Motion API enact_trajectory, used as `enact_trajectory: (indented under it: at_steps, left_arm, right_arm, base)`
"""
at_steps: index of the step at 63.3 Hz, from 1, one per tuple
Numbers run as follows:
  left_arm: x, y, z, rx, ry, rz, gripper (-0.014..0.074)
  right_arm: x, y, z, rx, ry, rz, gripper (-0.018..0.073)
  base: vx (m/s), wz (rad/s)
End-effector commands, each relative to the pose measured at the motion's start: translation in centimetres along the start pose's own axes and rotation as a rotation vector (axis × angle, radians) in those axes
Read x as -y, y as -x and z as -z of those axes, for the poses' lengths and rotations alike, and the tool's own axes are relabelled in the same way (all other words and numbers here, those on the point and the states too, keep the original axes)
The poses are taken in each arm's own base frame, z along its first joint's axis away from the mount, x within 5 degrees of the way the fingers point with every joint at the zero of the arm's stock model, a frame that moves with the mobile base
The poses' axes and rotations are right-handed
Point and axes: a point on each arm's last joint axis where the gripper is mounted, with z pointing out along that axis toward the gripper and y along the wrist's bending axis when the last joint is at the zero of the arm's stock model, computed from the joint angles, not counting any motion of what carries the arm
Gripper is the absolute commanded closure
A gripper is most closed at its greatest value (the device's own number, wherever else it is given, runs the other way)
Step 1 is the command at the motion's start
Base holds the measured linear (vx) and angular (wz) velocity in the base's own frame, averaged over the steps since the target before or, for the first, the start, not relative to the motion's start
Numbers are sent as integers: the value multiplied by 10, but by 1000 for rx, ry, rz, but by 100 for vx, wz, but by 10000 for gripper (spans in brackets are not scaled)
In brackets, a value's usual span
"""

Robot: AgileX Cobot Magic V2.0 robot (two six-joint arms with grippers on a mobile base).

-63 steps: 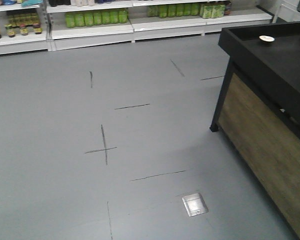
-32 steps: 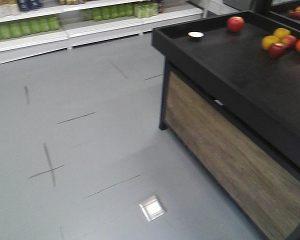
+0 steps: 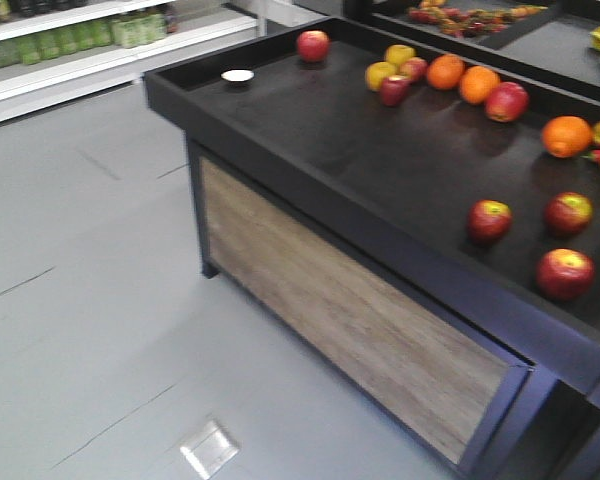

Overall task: Pick three apples into basket with both arms
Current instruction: 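Turn the base toward the light-blue basket on the fruit table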

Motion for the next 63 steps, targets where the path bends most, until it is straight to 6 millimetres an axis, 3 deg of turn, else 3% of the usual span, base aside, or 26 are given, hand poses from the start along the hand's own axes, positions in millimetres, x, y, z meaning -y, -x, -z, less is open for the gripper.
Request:
enact_trajectory:
  at_steps: [1,63]
  left_arm:
    - [0,-1,0,61,-2,8,603]
    - [0,-1,0,61,-2,8,603]
  right_arm:
    - [0,2,0,68,0,15,564]
    - [0,2,0,67,0,15,564]
  base:
    - [10,-51]
    - [8,-53]
